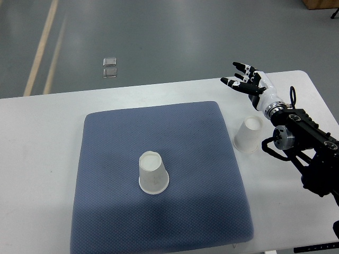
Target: Stack paper cups
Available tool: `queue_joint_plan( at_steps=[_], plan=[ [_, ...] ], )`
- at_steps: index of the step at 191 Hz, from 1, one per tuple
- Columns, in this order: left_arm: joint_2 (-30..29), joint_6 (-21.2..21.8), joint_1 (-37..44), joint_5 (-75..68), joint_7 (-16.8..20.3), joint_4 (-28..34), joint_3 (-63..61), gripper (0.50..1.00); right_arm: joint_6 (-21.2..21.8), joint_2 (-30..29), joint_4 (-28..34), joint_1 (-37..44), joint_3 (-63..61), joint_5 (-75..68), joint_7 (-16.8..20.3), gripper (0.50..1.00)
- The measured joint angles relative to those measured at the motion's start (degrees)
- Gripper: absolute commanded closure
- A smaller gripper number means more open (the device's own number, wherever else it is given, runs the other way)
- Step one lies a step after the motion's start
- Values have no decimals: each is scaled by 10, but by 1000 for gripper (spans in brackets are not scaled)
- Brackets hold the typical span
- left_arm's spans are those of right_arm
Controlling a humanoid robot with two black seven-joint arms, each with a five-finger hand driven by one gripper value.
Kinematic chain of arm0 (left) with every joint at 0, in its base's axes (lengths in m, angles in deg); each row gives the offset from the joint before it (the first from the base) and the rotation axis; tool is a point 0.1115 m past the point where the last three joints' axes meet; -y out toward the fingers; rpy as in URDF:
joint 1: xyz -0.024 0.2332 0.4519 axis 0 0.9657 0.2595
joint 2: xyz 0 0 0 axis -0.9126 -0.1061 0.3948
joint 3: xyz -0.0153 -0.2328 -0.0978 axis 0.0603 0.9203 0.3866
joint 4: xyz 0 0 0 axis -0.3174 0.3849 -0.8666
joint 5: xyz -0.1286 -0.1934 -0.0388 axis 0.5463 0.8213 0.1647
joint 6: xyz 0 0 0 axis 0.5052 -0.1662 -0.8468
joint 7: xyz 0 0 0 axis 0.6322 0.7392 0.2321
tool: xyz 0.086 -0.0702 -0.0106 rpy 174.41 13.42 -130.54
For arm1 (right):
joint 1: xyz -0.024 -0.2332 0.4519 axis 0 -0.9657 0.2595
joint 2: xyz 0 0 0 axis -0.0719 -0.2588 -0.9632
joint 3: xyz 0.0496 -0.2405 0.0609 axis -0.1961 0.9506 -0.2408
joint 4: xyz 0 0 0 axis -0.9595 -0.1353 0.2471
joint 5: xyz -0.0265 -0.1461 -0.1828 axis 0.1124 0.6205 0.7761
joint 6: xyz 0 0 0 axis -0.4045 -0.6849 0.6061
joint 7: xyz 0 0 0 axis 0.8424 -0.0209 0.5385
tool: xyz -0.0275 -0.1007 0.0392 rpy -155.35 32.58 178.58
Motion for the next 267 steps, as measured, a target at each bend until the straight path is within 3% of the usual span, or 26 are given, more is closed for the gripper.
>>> queue_joint_plan(
  at_steps=[267],
  plan=[
    [0,0,0,0,0,1,0,500,3,0,-17,2,-1,0,-3,568]
  ],
)
